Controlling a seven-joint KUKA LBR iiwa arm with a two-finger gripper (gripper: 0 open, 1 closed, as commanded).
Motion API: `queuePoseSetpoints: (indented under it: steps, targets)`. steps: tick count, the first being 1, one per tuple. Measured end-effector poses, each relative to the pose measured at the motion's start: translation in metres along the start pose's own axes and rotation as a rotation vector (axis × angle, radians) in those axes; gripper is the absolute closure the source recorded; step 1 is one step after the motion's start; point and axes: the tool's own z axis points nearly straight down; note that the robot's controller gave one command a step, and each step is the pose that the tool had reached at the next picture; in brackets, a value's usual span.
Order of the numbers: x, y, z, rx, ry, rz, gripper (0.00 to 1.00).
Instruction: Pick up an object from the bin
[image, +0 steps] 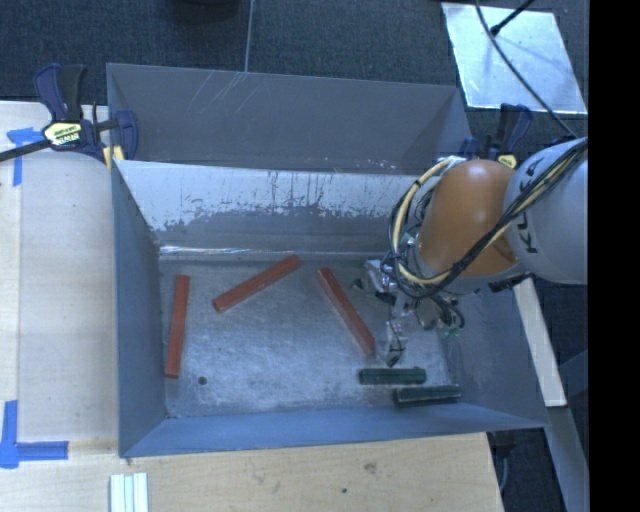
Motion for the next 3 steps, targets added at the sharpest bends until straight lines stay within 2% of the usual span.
queuePoseSetpoints:
  steps: [1, 2, 3]
  targets:
    - [-0.052, 0.087, -0.032, -0.003, -0.01, -0.02, 0.0]
    - [-0.062, 0.167, -0.001, -0.004, -0.005, -0.083, 0.0]
    - [-0.063, 0.162, -0.003, -0.001, -0.007, -0.076, 1.0]
